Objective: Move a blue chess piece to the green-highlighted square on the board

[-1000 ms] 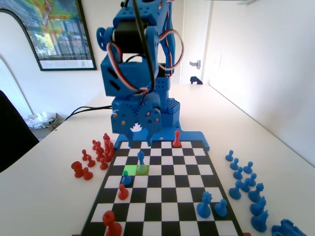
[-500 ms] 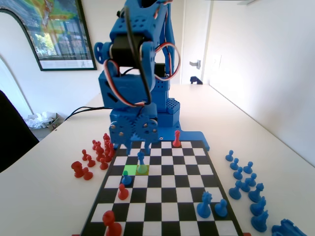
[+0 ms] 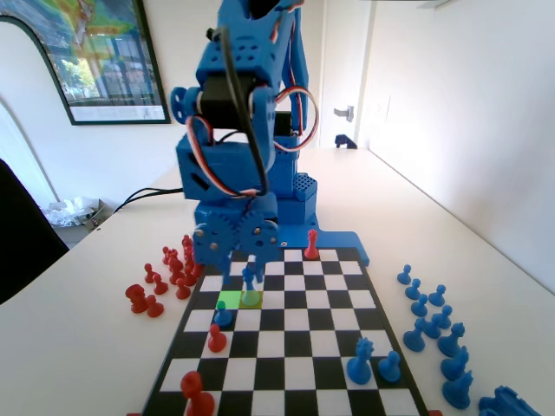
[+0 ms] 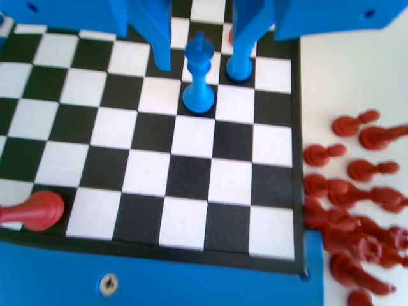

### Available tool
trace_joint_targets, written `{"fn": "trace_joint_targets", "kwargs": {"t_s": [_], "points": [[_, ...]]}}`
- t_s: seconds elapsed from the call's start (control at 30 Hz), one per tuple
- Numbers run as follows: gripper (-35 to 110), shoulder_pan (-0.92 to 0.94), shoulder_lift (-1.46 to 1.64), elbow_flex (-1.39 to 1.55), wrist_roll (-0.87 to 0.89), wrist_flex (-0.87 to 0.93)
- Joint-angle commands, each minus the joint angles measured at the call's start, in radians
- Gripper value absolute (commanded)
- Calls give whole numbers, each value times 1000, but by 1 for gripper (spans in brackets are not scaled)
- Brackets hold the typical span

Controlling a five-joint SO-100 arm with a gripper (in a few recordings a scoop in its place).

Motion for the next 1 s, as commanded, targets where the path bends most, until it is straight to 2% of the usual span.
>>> {"fn": "trace_joint_targets", "kwargs": {"t_s": [0.0,0.27,0.53,0.73,0.97], "points": [[13,9,29,9,-12,8],[11,9,29,34,-25,-21],[1,17,29,54,-67,-26],[1,18,31,43,-64,-20],[1,31,64,-64,-69,163]]}}
